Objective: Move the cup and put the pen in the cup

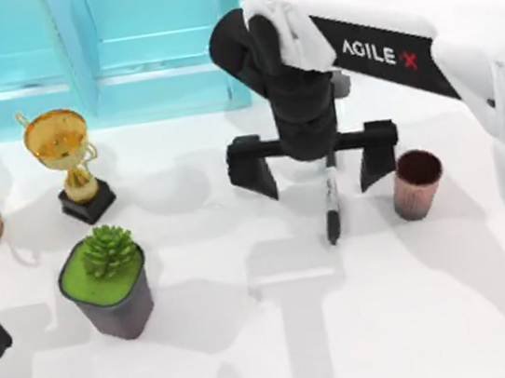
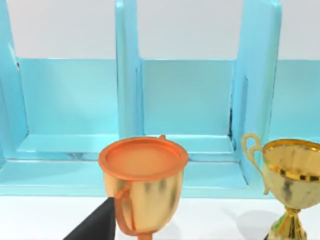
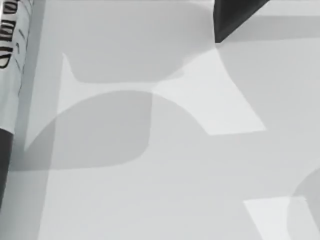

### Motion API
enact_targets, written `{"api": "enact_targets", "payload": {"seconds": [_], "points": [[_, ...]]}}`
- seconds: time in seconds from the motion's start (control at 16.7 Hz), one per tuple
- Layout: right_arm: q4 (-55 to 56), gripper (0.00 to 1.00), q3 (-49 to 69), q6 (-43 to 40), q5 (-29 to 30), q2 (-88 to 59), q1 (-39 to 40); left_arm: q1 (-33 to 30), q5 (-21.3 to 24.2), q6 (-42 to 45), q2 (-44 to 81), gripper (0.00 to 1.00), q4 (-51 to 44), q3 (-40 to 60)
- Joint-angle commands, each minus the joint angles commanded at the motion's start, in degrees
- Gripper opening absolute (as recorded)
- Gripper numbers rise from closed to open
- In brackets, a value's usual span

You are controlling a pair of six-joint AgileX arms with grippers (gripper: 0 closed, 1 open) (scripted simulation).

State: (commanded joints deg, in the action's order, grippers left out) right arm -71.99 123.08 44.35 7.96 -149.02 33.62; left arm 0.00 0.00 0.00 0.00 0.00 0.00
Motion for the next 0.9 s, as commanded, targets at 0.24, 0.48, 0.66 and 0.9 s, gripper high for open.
{"api": "enact_targets", "payload": {"seconds": [0.24,0.48,0.66,0.9], "points": [[0.24,1.0,-0.35,-0.03,0.01,0.11,-0.03,0.0,0.0,0.0,0.0,1.0,0.0,0.0],[0.24,0.85,-0.35,-0.03,0.01,0.11,-0.03,0.0,0.0,0.0,0.0,1.0,0.0,0.0],[0.24,0.62,-0.35,-0.03,0.01,0.11,-0.03,0.0,0.0,0.0,0.0,1.0,0.0,0.0],[0.24,0.32,-0.35,-0.03,0.01,0.11,-0.03,0.0,0.0,0.0,0.0,1.0,0.0,0.0]]}}
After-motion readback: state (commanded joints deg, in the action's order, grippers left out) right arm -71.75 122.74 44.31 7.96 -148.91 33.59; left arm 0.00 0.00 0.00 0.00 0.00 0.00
